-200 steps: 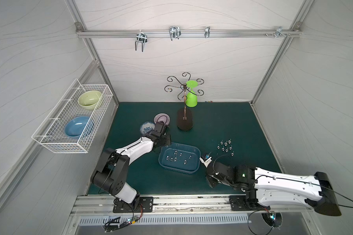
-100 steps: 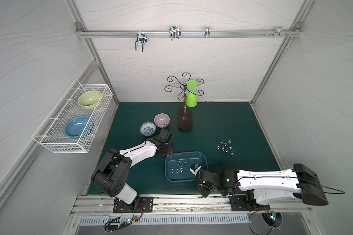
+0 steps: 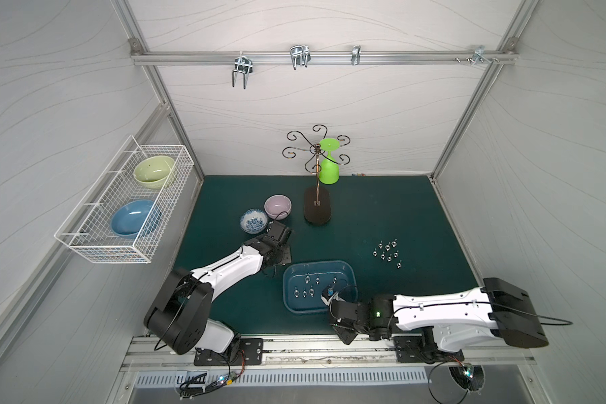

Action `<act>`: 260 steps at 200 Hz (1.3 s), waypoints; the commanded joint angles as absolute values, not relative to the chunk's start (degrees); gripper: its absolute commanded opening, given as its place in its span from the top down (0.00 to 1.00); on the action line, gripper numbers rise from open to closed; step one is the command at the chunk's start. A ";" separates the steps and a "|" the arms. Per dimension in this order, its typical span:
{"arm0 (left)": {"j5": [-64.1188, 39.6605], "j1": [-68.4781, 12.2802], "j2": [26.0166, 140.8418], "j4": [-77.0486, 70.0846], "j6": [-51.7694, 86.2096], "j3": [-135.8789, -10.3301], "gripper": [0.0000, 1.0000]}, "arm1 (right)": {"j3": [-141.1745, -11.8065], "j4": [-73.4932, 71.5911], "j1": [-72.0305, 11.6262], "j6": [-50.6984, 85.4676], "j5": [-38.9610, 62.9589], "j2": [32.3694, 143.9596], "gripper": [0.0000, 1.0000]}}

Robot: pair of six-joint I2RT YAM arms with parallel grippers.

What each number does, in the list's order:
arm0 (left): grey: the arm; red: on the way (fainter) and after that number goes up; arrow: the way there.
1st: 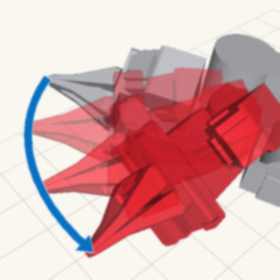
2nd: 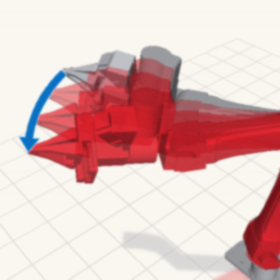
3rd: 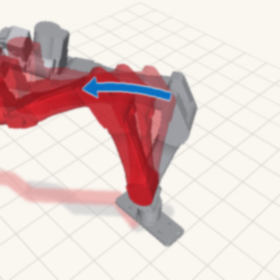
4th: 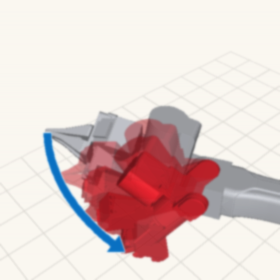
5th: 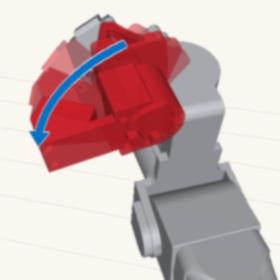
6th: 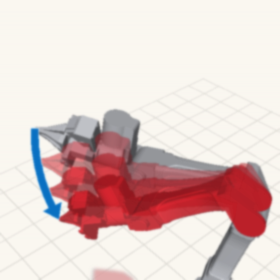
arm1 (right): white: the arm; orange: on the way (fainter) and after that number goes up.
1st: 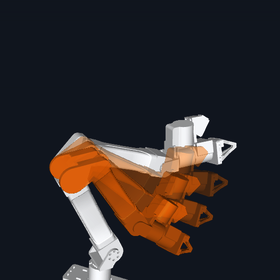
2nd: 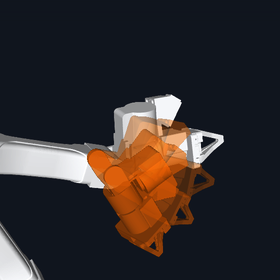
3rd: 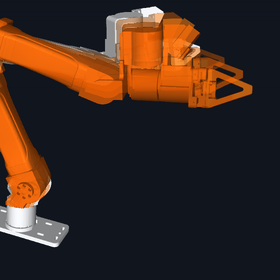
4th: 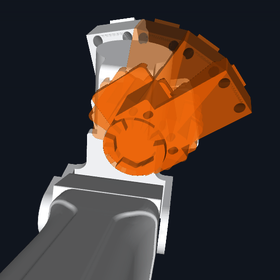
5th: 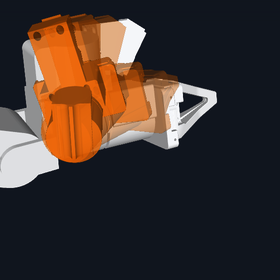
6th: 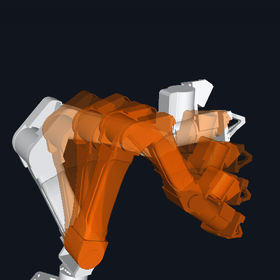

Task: Take out the wing nut from the storage box
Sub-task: Adjust the storage box at the center of the board.

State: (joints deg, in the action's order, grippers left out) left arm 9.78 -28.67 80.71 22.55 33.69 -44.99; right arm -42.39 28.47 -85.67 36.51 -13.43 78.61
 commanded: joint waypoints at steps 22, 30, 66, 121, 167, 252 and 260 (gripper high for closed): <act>11.50 -27.60 72.76 26.10 41.92 -36.99 1.00 | -44.99 24.52 -83.03 33.89 -15.21 81.51 1.00; 10.95 -27.60 71.24 26.04 43.23 -35.31 1.00 | -45.09 23.91 -82.73 33.60 -15.07 82.11 1.00; 6.82 -27.51 68.25 25.05 45.78 -30.67 1.00 | -46.05 22.07 -80.60 32.61 -14.70 84.25 1.00; -2.53 -28.25 73.24 15.96 47.70 -29.72 1.00 | -46.78 19.21 -76.12 30.23 -13.00 86.70 1.00; -3.46 -28.43 77.17 13.95 46.55 -34.81 1.00 | -48.20 20.13 -74.61 29.09 -11.71 87.30 1.00; -6.04 -28.65 82.91 8.98 43.62 -40.49 1.00 | -55.12 34.73 -73.29 26.44 -14.15 74.03 0.83; -5.19 -28.65 82.57 9.84 43.17 -41.14 1.00 | -56.28 34.83 -71.66 25.51 -14.37 75.04 0.75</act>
State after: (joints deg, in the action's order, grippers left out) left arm -5.43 -28.29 83.00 11.88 45.36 -37.98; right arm -53.12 29.87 -74.22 28.53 -11.99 74.24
